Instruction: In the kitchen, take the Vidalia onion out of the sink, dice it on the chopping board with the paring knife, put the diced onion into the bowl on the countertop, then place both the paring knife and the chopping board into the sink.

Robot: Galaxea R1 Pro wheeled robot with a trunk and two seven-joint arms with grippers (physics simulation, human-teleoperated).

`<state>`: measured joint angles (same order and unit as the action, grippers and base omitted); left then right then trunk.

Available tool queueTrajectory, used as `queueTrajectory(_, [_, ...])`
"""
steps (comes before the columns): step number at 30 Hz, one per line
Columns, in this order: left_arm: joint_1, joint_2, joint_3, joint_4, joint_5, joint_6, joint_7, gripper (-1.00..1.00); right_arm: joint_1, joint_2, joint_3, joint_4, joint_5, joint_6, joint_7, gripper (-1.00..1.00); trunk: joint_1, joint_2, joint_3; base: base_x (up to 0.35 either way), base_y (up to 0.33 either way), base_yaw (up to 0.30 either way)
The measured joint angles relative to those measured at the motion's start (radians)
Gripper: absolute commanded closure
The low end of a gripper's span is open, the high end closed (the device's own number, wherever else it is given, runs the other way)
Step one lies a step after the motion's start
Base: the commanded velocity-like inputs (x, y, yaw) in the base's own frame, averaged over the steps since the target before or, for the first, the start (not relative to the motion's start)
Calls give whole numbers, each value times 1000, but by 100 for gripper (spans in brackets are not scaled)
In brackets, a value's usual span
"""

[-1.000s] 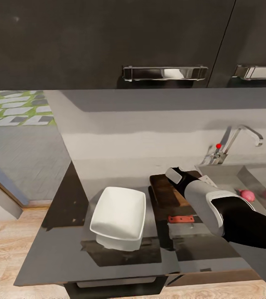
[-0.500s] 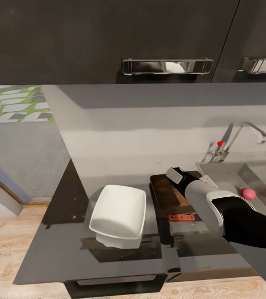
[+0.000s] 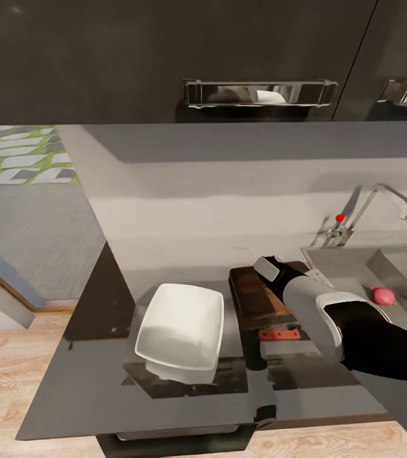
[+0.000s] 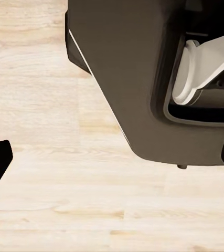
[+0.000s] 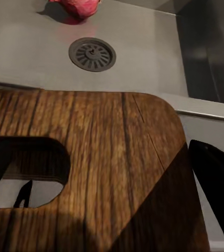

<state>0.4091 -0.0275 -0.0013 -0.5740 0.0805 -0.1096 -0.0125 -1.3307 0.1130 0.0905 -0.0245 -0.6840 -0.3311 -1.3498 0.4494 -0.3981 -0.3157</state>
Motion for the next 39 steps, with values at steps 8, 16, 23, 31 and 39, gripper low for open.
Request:
queueTrajectory(8, [0, 0, 0, 2, -1, 0, 0, -100, 1, -1, 0, 0, 0, 0, 27, 100, 0, 0, -7, 0, 0, 0])
queueTrajectory(16, [0, 0, 0, 3, -1, -1, 0, -100, 1, -1, 4, -1, 6, 0, 29, 100, 0, -1, -13, 0, 0, 0])
queueTrajectory(23, [0, 0, 0, 5, 0, 0, 0, -100, 0, -1, 2, -8, 9, -2, 30, 100, -1, -1, -19, 0, 0, 0])
queueTrajectory(31, [0, 0, 0, 5, 0, 0, 0, -100, 1, 0, 2, -13, 10, -3, 29, 100, -1, -1, -21, 0, 0, 0])
queueTrajectory(39, [0, 0, 0, 5, -1, 0, 0, -100, 1, 0, 4, -12, 7, 3, 30, 100, 0, -1, -18, 0, 0, -24])
